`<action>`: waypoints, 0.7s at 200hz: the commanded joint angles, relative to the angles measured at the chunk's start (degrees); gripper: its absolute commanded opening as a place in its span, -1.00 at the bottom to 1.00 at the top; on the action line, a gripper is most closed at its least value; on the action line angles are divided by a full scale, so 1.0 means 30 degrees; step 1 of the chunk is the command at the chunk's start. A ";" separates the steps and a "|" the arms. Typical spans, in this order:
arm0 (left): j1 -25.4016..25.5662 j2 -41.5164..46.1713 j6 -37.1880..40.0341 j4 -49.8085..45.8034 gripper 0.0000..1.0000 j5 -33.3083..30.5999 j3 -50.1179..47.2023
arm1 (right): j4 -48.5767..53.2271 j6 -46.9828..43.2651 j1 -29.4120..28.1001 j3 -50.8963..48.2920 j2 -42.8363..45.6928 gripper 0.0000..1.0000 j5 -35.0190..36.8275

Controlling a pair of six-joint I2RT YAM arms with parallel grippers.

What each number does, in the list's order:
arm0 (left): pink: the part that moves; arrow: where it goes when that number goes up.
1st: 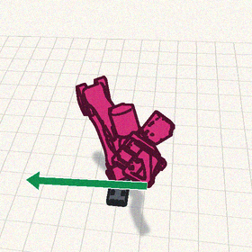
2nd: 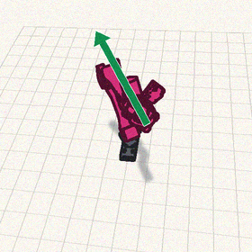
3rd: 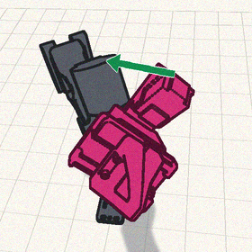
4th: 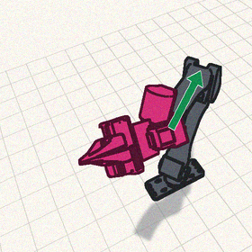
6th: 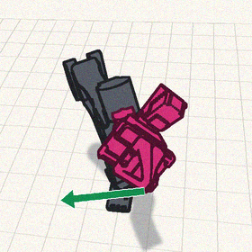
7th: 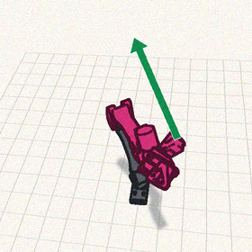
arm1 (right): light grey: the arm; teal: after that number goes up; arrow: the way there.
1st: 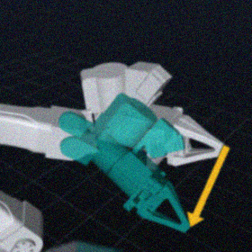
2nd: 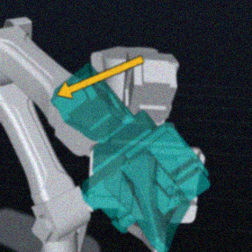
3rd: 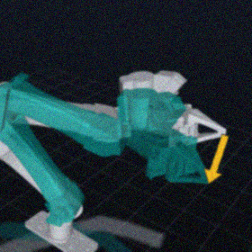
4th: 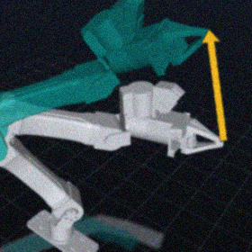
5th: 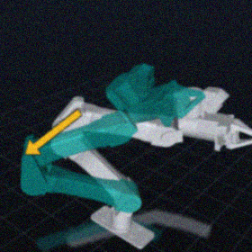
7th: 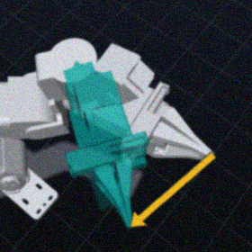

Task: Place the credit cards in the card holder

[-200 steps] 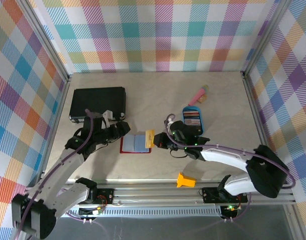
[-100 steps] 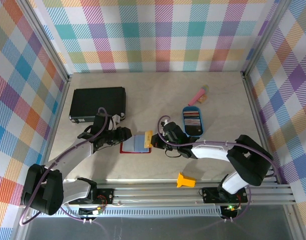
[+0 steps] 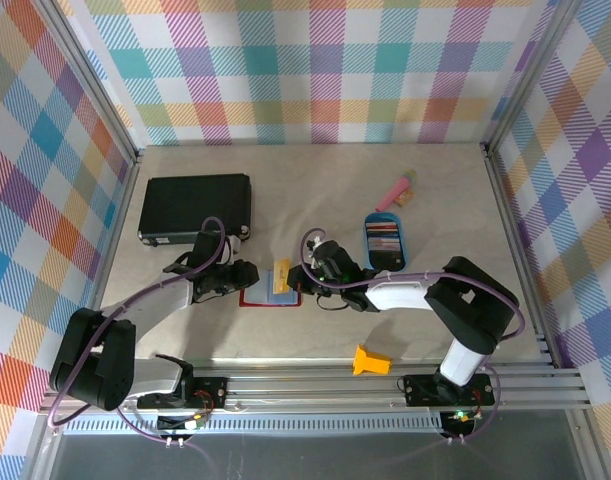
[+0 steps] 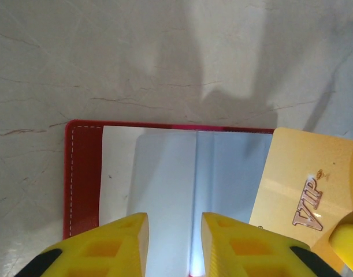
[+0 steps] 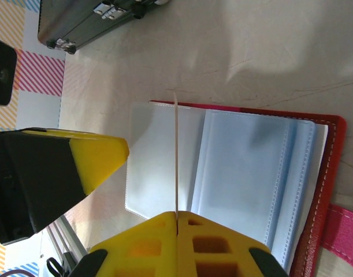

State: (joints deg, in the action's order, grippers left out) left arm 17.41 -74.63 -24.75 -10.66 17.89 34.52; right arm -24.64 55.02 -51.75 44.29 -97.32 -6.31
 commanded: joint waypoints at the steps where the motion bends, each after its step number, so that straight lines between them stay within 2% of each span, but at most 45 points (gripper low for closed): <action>1: -0.0295 -0.0802 0.0671 -0.0044 -0.40 -0.0161 -0.0227 | -0.0831 0.0203 -0.0241 0.0511 -0.0299 -1.00 -0.0076; 69: -0.0293 -0.2112 0.0369 0.0448 -0.40 -0.0739 -0.0712 | -0.1156 0.0760 -0.0531 0.0386 -0.1015 -1.00 0.0051; 140: -0.0295 -0.2012 0.0539 0.0329 -0.37 -0.1071 -0.0962 | -0.1444 0.1584 -0.0805 0.0498 -0.1679 -1.00 -0.0007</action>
State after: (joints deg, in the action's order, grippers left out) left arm 17.37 -80.03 -24.32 -8.38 16.82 33.15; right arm -26.92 57.89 -53.60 44.49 -100.82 -6.24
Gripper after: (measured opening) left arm 0.314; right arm 0.040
